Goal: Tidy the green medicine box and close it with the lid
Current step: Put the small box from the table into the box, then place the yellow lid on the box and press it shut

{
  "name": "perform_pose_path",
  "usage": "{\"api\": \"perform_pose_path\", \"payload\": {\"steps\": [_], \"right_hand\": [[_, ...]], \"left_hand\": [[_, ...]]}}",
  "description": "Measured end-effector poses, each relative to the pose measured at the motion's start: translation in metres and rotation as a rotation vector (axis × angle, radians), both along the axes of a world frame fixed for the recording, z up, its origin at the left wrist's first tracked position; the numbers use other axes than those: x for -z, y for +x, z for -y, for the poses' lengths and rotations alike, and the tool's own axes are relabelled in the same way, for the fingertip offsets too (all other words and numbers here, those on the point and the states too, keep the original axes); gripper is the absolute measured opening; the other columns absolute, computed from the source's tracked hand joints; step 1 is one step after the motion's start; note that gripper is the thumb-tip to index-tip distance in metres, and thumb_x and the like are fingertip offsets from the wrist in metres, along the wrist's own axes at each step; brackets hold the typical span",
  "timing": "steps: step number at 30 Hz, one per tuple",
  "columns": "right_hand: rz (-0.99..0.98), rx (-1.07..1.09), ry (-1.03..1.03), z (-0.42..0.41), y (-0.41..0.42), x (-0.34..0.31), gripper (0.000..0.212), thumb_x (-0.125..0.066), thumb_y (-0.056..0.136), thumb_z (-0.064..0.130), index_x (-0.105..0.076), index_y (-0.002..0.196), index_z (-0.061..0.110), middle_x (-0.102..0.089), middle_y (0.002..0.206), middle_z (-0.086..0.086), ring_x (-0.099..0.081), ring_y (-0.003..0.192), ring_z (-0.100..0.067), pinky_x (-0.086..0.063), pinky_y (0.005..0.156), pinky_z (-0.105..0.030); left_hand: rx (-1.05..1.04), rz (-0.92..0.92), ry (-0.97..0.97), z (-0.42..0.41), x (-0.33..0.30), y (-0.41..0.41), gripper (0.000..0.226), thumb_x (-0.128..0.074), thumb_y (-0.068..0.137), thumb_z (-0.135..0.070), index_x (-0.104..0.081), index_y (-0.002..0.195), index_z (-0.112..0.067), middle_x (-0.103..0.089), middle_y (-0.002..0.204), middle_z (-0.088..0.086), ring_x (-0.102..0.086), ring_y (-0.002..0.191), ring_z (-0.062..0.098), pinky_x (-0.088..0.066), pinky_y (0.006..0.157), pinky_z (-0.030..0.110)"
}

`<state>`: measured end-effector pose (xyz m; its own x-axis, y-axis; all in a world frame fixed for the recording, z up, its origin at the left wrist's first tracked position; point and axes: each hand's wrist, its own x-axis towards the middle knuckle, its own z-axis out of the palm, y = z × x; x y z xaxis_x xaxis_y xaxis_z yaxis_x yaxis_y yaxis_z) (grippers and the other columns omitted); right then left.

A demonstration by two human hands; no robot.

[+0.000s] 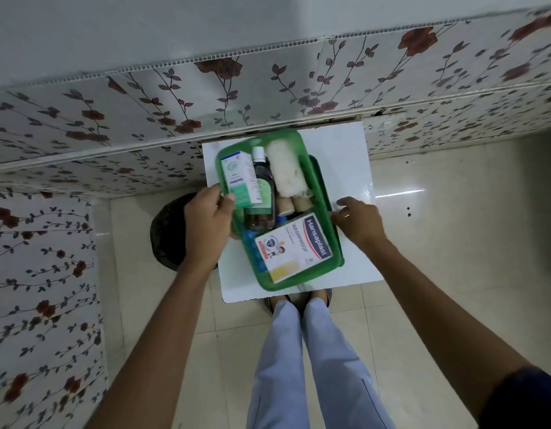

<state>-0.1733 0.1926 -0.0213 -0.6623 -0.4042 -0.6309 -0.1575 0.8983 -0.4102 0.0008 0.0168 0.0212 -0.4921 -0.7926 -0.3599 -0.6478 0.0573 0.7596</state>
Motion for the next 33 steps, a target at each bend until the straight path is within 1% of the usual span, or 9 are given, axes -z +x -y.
{"api": "perform_pose_path", "payload": {"steps": [3,6,10,13,17,20,25,29,33], "right_hand": [[-0.061,-0.093,0.028,0.014,0.014,0.013,0.03,-0.059,0.085,0.019,-0.051,0.11,0.004,-0.067,0.1,-0.017,-0.062,0.086,-0.033,-0.046,0.067,-0.032],[-0.1,-0.079,0.044,0.021,0.016,0.018,0.024,-0.051,0.085,0.005,-0.053,0.108,0.0,-0.066,0.101,-0.02,-0.06,0.09,-0.036,-0.045,0.069,-0.034],[-0.152,-0.039,-0.016,0.022,-0.001,0.001,0.032,-0.046,0.088,0.006,-0.057,0.118,0.003,-0.067,0.107,-0.021,-0.061,0.095,-0.036,-0.046,0.074,-0.032],[-0.236,-0.048,-0.155,0.021,-0.007,-0.032,0.031,-0.051,0.087,0.012,-0.056,0.117,0.008,-0.065,0.102,-0.019,-0.061,0.084,-0.032,-0.049,0.069,-0.032],[-0.515,-0.185,-0.273,0.025,0.004,-0.084,0.029,-0.054,0.083,0.017,-0.052,0.11,0.008,-0.063,0.09,-0.012,-0.053,0.078,-0.03,-0.04,0.059,-0.034],[-0.514,-0.221,-0.272,0.038,0.032,-0.097,0.031,-0.06,0.079,0.019,-0.048,0.104,0.006,-0.052,0.079,-0.007,-0.046,0.076,-0.029,-0.041,0.054,-0.035],[-0.466,-0.355,-0.154,0.046,0.059,-0.06,0.062,-0.066,0.073,0.04,-0.049,0.118,0.002,-0.06,0.102,-0.019,-0.054,0.089,-0.036,-0.051,0.069,-0.042],[-0.531,-0.382,-0.219,0.046,0.045,-0.046,0.031,-0.054,0.083,0.026,-0.058,0.109,0.01,-0.061,0.103,-0.017,-0.052,0.096,-0.039,-0.045,0.077,-0.044],[-0.405,-0.33,-0.108,0.037,0.011,-0.04,0.059,-0.067,0.078,0.038,-0.042,0.13,0.027,-0.031,0.146,-0.016,-0.023,0.134,-0.042,-0.028,0.102,-0.058]], "left_hand": [[-0.111,-0.052,0.056,0.017,-0.011,0.01,0.017,-0.05,0.091,-0.014,-0.064,0.101,-0.016,-0.065,0.077,0.001,-0.066,0.058,0.013,-0.058,0.047,0.037],[-0.108,-0.062,0.065,0.032,-0.012,0.018,0.018,-0.051,0.091,-0.011,-0.062,0.103,-0.017,-0.063,0.073,-0.004,-0.063,0.049,0.004,-0.054,0.039,0.027],[-0.057,-0.045,0.094,0.034,-0.002,0.02,0.016,-0.051,0.09,-0.012,-0.063,0.1,-0.012,-0.064,0.073,0.001,-0.064,0.051,0.011,-0.056,0.043,0.037],[-0.051,-0.056,0.123,0.024,0.009,0.014,0.015,-0.051,0.091,-0.011,-0.063,0.1,-0.009,-0.063,0.074,0.006,-0.065,0.06,0.027,-0.057,0.044,0.04],[-0.037,-0.063,0.148,0.003,0.021,-0.003,0.015,-0.05,0.091,-0.011,-0.062,0.099,-0.012,-0.058,0.077,0.007,-0.064,0.065,0.028,-0.057,0.045,0.04],[-0.061,-0.078,0.175,-0.008,0.029,-0.015,0.017,-0.051,0.09,-0.012,-0.062,0.101,-0.005,-0.053,0.076,0.005,-0.064,0.071,0.033,-0.058,0.055,0.05],[-0.118,-0.116,0.211,-0.016,0.029,-0.017,0.025,-0.053,0.091,-0.021,-0.061,0.112,-0.01,-0.054,0.071,-0.002,-0.064,0.068,0.022,-0.06,0.061,0.045],[-0.129,-0.106,0.26,-0.009,0.027,-0.015,0.036,-0.048,0.093,-0.025,-0.049,0.129,-0.02,-0.055,0.082,-0.004,-0.063,0.069,0.019,-0.058,0.056,0.027],[-0.128,-0.124,0.311,-0.006,0.021,-0.015,0.043,-0.048,0.093,-0.022,-0.04,0.136,-0.025,-0.054,0.086,-0.006,-0.06,0.068,0.017,-0.057,0.062,0.031]]}}
